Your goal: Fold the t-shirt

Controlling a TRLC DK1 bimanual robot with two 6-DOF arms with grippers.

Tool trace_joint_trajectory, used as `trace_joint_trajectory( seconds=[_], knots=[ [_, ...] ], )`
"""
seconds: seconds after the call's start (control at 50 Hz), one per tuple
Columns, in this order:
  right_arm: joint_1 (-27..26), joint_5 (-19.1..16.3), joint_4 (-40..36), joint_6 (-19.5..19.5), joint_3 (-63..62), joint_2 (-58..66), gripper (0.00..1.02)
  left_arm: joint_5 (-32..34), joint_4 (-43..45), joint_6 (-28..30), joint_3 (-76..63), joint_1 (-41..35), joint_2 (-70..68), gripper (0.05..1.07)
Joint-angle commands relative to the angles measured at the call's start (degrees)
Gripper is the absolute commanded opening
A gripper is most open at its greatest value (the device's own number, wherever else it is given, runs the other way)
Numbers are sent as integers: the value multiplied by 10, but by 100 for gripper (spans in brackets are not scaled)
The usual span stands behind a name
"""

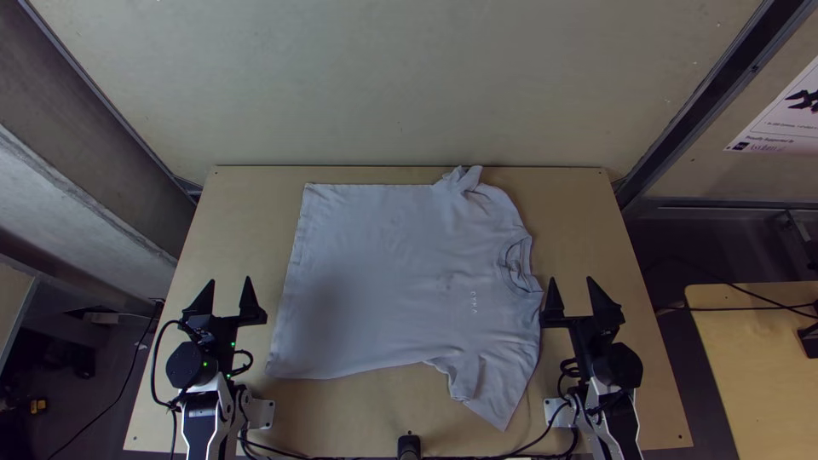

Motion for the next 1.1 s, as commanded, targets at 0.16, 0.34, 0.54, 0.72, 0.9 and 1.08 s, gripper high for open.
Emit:
trace_joint_trajectory(
  seconds=[0.16, 0.34, 0.54, 0.72, 0.9, 1.08],
  knots=[
    [-10, 3, -4, 3, 7, -2, 99, 6, -11, -7, -20, 4, -6, 102],
    [-11, 3, 0, -6, 51, 5, 99, 6, -27, -9, 23, 5, -5, 102],
    [-13, 4, 3, -10, 157, 148, 99, 7, -27, -9, 87, -1, 29, 102],
    [-21, 3, 42, -35, 232, 242, 99, 8, 3, -14, 194, -7, 155, 102],
    [-21, 3, 57, -45, 318, 331, 99, 8, 18, -21, 325, -25, 298, 102],
    [-21, 3, 44, -47, 418, 416, 99, 7, 13, -22, 448, -40, 417, 102]
  ],
)
